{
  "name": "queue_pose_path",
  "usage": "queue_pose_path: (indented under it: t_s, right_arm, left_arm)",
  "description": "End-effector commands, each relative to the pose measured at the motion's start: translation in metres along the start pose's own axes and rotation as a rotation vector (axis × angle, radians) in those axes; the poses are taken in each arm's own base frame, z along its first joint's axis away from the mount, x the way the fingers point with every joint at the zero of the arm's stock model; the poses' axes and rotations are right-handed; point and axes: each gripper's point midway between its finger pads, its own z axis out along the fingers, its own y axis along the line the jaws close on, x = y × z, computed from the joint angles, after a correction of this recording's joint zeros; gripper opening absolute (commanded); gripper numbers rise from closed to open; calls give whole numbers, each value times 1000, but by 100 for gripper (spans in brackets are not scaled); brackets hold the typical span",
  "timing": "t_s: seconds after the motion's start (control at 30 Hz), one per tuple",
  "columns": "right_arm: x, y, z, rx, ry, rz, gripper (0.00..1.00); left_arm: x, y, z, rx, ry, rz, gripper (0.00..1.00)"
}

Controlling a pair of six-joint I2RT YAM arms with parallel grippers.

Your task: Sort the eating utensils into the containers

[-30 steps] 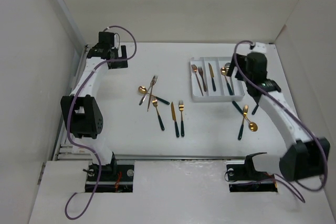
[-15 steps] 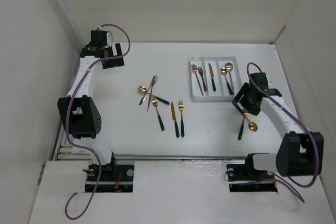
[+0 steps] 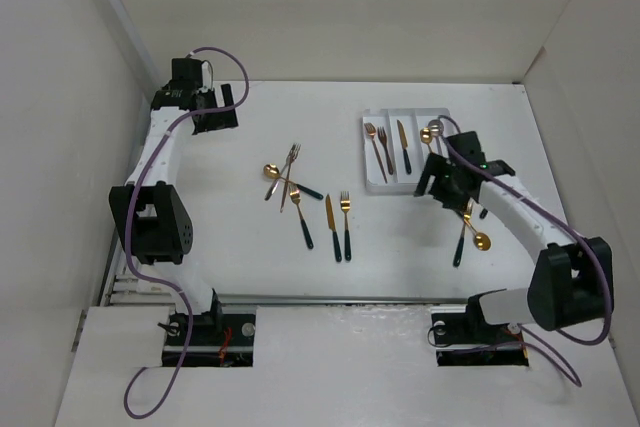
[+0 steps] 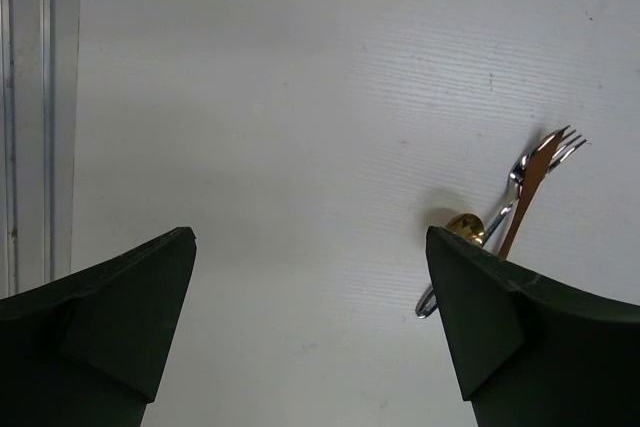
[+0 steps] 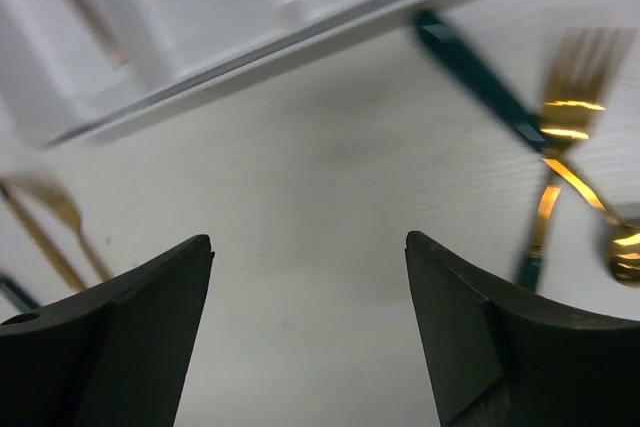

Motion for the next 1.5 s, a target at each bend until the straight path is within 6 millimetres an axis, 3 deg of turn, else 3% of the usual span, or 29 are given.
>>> queue_pose_path:
  t_s: [0.0, 0.23, 0.27, 0.3, 0.47, 0.53, 0.7, 1.03, 1.07, 1.17, 1.3, 1.4, 1.47]
  right_arm:
    - [15, 63, -13, -146, -7, -248, 83]
    - [83, 153, -11, -272, 89, -472, 70]
    - [97, 158, 1, -251, 131, -475, 64]
    - [113, 168, 0, -263, 153, -509, 62]
    - [152, 198, 9, -285, 193, -565, 56]
    - [161, 196, 22, -229, 205, -560, 51]
    - [158, 188, 29, -153, 187, -508, 42]
    - [180, 166, 42, -114, 228, -530, 41]
    - [181, 173, 42, -142, 228, -515, 41]
    - [185, 166, 47, -122, 241, -520, 41]
    - [187, 144, 55, -28, 248, -530, 39]
    - [187, 139, 57, -14, 246, -533, 29]
    - [186, 133, 60, 17, 239, -540, 2]
  left_arm:
    - [-17, 0, -19, 28, -50, -2, 100]
    - [-12, -1, -13, 51, -28, -9, 100]
    - [-12, -1, -13, 51, -28, -9, 100]
    - [-14, -1, -17, 52, -37, -8, 100]
    - [-14, -1, -17, 52, -37, -8, 100]
    - [-14, 1, -17, 43, -39, -9, 100]
    - [-14, 1, -17, 43, -39, -9, 100]
    - [-11, 5, -15, 36, -30, -16, 100]
    - [-11, 5, -15, 36, -30, -16, 100]
    - [-11, 5, -15, 36, -30, -16, 100]
    - [-13, 5, -19, 37, -39, -16, 100]
    - [-13, 5, -19, 37, -39, -16, 100]
    - [-13, 5, -19, 37, -39, -16, 100]
